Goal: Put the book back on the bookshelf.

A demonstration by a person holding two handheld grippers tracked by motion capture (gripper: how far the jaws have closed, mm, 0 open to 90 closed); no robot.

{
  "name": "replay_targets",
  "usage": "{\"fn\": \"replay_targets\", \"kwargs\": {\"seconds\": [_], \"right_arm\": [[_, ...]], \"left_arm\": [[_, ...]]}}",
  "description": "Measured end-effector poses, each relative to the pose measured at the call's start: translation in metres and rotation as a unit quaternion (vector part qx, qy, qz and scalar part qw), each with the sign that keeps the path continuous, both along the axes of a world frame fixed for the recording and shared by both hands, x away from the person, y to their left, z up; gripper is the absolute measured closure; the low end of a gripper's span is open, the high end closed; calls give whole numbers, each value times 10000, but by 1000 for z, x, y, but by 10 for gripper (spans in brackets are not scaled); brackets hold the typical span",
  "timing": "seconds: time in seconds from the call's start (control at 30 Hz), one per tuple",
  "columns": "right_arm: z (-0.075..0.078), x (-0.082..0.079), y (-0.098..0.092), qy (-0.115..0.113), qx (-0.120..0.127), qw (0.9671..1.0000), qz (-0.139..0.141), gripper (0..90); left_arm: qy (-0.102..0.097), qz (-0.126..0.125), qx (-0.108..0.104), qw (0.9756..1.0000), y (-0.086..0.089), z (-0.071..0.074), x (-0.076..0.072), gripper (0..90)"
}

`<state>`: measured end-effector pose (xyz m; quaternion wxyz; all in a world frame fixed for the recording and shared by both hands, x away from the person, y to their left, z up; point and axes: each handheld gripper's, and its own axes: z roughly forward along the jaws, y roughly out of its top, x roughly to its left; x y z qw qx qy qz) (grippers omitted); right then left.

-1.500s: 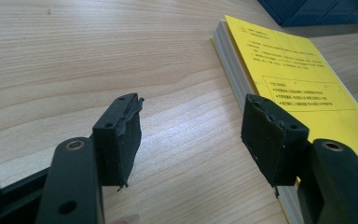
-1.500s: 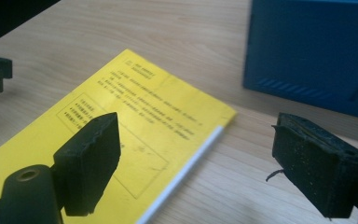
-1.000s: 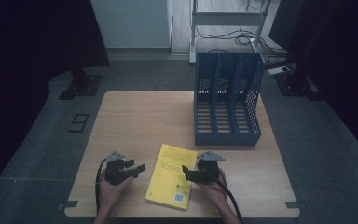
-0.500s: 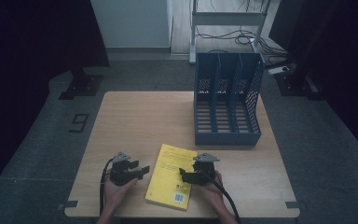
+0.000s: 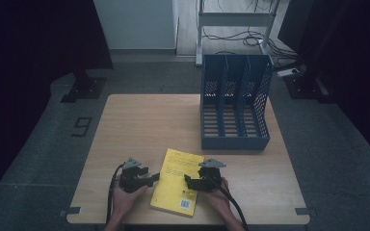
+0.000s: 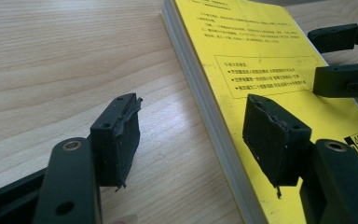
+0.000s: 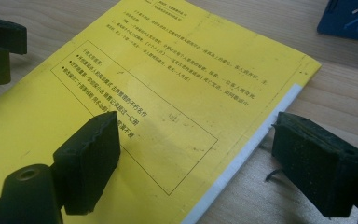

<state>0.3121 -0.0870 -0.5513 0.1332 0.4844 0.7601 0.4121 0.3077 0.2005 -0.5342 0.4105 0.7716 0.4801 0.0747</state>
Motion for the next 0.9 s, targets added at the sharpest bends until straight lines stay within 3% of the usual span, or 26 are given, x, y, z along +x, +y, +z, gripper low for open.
{"fn": "replay_targets", "kwargs": {"seconds": [0.6,0.9], "right_arm": [[-2,-1,-1,-21,55,10000,0,157],[-2,-2,-2,-30,65,10000,2,160]], "left_arm": [[14,-158,90,9998,-15,-5,1,355],[106,-286,-46,9995,-23,-7,1,353]]}}
